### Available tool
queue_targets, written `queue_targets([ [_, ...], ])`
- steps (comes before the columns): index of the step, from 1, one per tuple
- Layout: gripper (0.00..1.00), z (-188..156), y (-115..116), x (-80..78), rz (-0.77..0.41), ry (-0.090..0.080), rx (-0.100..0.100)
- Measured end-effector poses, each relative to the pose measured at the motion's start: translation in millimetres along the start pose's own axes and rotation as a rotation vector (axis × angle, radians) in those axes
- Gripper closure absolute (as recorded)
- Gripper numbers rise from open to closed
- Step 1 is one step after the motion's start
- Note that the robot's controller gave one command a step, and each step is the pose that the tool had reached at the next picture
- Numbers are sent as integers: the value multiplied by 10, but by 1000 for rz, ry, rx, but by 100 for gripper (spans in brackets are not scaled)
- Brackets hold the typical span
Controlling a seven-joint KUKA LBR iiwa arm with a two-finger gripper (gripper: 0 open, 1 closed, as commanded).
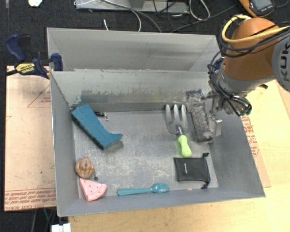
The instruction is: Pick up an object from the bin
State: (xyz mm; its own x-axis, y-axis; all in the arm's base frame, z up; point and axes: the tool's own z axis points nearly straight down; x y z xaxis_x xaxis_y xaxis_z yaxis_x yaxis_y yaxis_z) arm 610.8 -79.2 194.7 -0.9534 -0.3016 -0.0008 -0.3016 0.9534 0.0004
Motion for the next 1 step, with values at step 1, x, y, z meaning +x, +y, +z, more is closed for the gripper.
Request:
queue_targets([
  [1, 0, 271, -132, 324, 25, -8, 3],
])
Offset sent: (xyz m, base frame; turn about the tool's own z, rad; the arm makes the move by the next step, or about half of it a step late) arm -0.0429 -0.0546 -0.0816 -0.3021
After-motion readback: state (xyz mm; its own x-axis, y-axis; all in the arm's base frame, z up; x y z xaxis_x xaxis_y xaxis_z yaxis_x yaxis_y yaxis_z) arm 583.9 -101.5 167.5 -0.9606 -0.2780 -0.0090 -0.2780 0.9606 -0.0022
